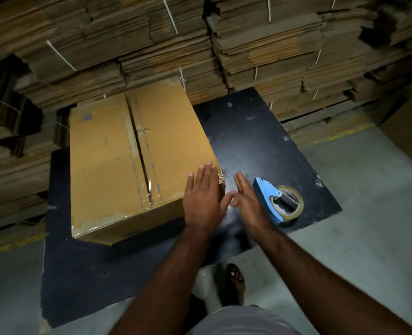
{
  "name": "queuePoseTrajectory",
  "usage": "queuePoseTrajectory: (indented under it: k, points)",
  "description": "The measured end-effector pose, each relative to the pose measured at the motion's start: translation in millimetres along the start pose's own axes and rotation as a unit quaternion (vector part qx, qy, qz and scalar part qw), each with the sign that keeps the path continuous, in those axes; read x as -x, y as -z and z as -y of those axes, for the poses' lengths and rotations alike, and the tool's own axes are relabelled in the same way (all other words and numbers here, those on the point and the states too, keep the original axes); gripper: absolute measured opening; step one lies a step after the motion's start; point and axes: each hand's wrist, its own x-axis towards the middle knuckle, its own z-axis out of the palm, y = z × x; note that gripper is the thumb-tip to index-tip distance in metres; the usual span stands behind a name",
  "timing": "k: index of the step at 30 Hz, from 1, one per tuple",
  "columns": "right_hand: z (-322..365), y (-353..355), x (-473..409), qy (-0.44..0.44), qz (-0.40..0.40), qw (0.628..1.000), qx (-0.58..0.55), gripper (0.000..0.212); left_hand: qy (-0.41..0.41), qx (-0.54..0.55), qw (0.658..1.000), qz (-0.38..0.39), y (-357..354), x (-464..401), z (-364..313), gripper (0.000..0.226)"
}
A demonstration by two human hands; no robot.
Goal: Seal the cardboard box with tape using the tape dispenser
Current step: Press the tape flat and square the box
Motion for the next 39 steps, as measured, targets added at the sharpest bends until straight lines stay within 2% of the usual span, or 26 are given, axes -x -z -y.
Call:
queuePoseTrajectory:
  k: [3, 5, 8, 9, 12, 14, 18, 23, 26, 28, 30, 32, 34, 39]
  points:
    - [7, 6, 6, -0.013, -0.018, 0.995, -0.098, 0.072, 0.025, -0.026, 0.999, -0.027, -11, -6, -8, 0.065]
    - [9, 7, 12, -0.003, -0.02, 0.994, -0.107, 0.06, 0.006, -0.022, 0.999, -0.036, -10, -6, -4, 0.061]
    - [8, -5, 15, 0.01, -0.002, 0.995, -0.095, 0.051, -0.04, 0.025, 0.998, -0.036, -5, -5, 4, 0.067]
    - [7, -12, 15, 0.009, 0.003, 0.997, -0.077, 0.05, -0.054, 0.035, 0.997, -0.035, -3, -5, 7, 0.071]
    - [-1, -34, 15, 0.022, 0.014, 1.0, 0.003, 0.064, -0.097, 0.074, 0.993, -0.006, 1, -3, 23, 0.088]
    - [-3, -33, 11, 0.064, 0.006, 0.993, 0.097, 0.056, -0.125, 0.109, 0.986, 0.018, 8, -2, 38, 0.095]
    - [-13, -8, -16, 0.177, 0.04, 0.933, 0.31, 0.057, -0.143, 0.143, 0.977, 0.062, 21, -8, 50, 0.088]
    - [-20, -8, -29, 0.195, 0.006, 0.903, 0.382, 0.057, -0.14, 0.138, 0.977, 0.079, 23, -8, 49, 0.09]
    - [-18, 1, -32, 0.191, 0.05, 0.887, 0.418, 0.065, -0.148, 0.137, 0.975, 0.09, 30, -11, 48, 0.089]
    - [-16, 2, -26, 0.19, 0.061, 0.895, 0.398, 0.068, -0.171, 0.119, 0.973, 0.095, 33, -12, 50, 0.088]
    - [-9, -5, -12, 0.187, 0.029, 0.931, 0.313, 0.064, -0.184, 0.063, 0.978, 0.074, 31, -3, 55, 0.093]
    - [-1, -20, 0, 0.154, -0.001, 0.971, 0.186, 0.06, -0.15, 0.012, 0.988, 0.036, 24, 16, 59, 0.098]
    - [3, -38, 5, 0.122, -0.027, 0.986, 0.115, 0.064, -0.126, 0.0, 0.992, 0.03, 16, 30, 57, 0.1]
    - [14, -61, -20, 0.072, -0.038, 0.985, 0.155, 0.059, -0.135, 0.004, 0.99, 0.044, 14, 30, 59, 0.111]
